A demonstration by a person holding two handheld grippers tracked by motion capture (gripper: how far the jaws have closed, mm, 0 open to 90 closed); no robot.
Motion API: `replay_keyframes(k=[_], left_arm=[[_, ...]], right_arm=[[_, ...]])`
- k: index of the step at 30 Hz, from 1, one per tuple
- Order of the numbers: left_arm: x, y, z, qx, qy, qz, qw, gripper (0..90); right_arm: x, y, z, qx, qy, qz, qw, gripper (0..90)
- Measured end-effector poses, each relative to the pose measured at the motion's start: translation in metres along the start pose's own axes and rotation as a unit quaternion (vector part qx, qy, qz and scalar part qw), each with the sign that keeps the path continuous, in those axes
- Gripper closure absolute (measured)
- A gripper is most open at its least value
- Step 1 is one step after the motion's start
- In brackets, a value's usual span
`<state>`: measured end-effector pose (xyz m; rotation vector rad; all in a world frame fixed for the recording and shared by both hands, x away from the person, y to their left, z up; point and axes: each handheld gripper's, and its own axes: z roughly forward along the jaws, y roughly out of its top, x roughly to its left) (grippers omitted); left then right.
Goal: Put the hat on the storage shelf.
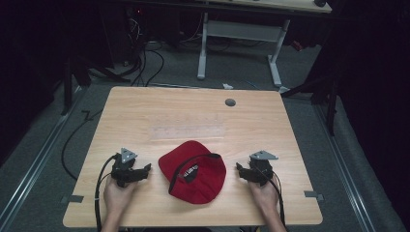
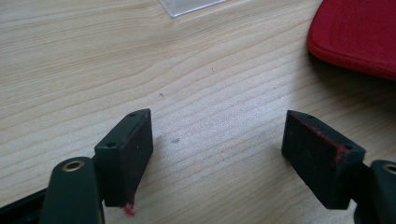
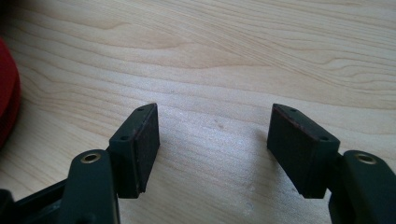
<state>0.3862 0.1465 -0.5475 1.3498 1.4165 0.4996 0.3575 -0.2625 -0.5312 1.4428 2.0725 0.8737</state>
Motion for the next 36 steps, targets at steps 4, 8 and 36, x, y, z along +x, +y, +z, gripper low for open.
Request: replay_keyframes(k=[4,8,36], left_arm=[[0.000,0.000,0.000,0.000,0.000,0.000,1.0000,25.1],[0.000,0.000,0.000,0.000,0.000,0.000,1.0000,25.1],[0.001,0.000,0.000,-0.002,0.004,-0.003,1.0000,25.5]], right_arm=[[0.000,0.000,0.000,0.000,0.000,0.000,1.0000,34.6],[0.000,0.000,0.000,0.000,0.000,0.000,1.0000,34.4],[0.004,-0.001,-0.031,-0.053,0.049,0.012,0.9973,40.7]])
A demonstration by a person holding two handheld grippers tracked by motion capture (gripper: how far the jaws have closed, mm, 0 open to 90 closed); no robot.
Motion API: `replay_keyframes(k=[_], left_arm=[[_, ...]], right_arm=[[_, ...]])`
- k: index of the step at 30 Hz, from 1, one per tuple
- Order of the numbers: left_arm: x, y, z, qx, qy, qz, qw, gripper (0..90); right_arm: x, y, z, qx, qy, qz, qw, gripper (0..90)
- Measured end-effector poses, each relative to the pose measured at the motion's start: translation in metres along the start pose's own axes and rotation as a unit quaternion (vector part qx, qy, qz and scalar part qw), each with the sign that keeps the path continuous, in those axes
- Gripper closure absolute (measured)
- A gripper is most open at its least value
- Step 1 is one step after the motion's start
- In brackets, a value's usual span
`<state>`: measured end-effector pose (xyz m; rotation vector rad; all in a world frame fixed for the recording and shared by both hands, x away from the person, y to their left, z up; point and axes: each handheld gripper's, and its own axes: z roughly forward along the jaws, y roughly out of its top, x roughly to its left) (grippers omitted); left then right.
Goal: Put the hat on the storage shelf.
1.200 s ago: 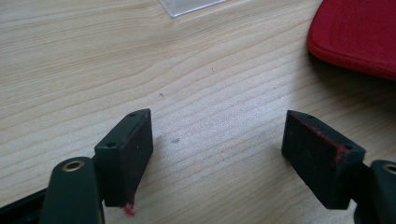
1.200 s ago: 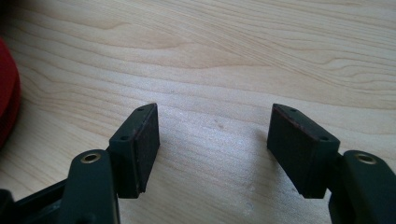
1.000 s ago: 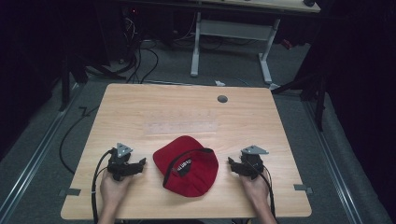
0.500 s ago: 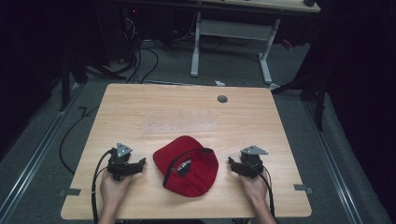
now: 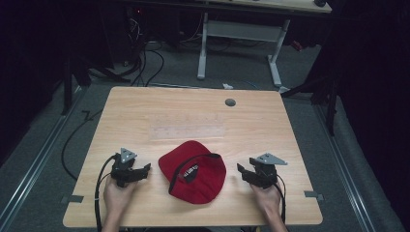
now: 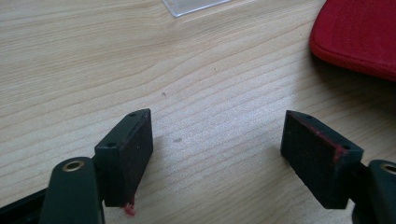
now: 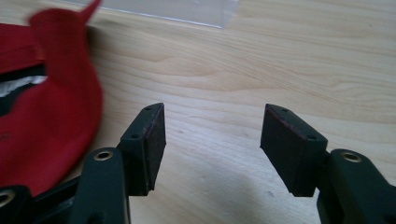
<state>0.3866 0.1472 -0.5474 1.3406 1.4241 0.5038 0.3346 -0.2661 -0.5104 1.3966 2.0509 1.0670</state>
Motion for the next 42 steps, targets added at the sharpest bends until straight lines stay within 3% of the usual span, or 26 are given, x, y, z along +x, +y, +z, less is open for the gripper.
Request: replay_keyframes(k=[4,8,13,19,42], left_arm=[[0.000,0.000,0.000,-0.001,0.000,-0.001,1.0000,25.3],[0.000,0.000,0.000,-0.001,0.000,0.000,1.0000,25.4],[0.001,0.000,0.000,-0.002,0.002,-0.004,1.0000,25.9],[0.001,0.001,0.000,-0.001,0.002,-0.004,1.0000,25.6],[0.000,0.000,0.000,-0.002,0.003,-0.002,1.0000,25.4]], right_arm=[[0.010,0.001,-0.011,-0.004,0.027,-0.029,0.9992,39.8],[0.019,0.003,-0.013,-0.002,0.043,-0.037,0.9984,38.1],[0.033,0.009,-0.017,-0.017,0.064,-0.055,0.9963,35.9],[0.045,0.022,0.001,0.003,0.079,-0.062,0.9949,35.3],[0.054,0.043,0.050,0.049,0.101,-0.056,0.9922,36.8]])
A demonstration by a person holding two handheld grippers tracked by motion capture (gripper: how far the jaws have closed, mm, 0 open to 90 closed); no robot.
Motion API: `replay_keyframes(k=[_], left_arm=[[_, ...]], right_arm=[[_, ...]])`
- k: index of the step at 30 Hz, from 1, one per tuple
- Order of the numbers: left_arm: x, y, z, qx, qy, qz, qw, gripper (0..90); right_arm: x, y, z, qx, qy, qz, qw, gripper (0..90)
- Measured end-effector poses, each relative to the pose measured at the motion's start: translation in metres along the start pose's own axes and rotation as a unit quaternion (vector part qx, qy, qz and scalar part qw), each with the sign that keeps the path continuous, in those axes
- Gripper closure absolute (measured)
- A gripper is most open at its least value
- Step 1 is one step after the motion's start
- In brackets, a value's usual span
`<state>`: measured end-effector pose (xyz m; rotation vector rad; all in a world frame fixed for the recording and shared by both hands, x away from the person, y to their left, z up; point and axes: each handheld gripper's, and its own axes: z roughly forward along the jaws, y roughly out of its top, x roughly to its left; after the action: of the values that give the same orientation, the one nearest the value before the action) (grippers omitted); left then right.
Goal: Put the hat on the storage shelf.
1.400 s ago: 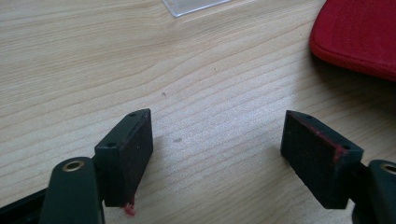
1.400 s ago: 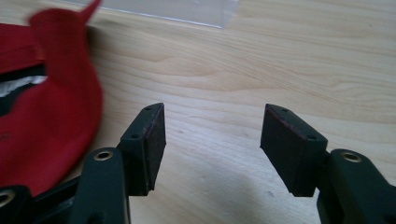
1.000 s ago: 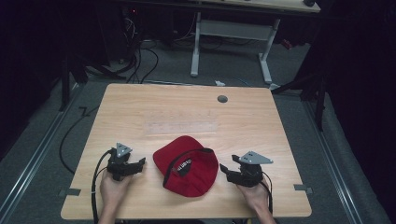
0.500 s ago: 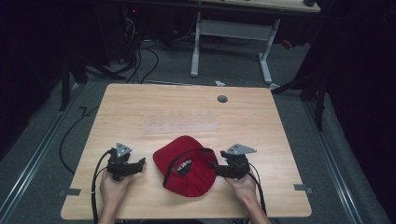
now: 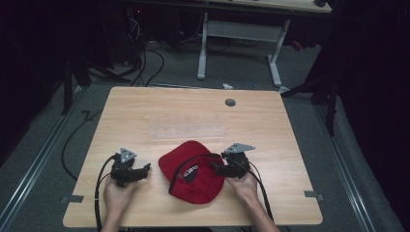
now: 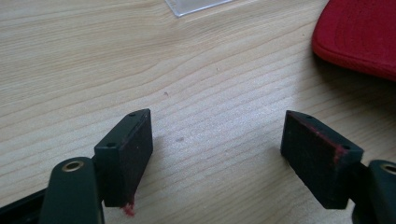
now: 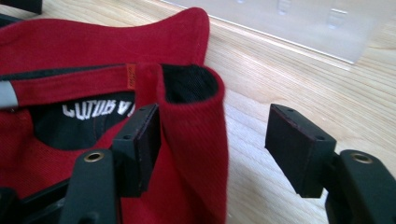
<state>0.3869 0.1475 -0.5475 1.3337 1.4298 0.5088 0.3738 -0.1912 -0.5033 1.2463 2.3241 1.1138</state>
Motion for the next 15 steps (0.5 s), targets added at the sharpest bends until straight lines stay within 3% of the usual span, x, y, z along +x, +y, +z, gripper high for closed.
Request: replay_keyframes(k=[6,15], left_arm=[[0.000,0.000,0.000,0.000,0.000,0.000,1.0000,25.4],[0.000,0.000,0.000,-0.001,0.002,0.001,1.0000,25.7]], right_arm=[[-0.001,0.001,0.010,0.012,0.015,0.011,0.9998,40.3],[-0.003,0.001,0.011,0.020,0.021,0.006,0.9996,51.8]])
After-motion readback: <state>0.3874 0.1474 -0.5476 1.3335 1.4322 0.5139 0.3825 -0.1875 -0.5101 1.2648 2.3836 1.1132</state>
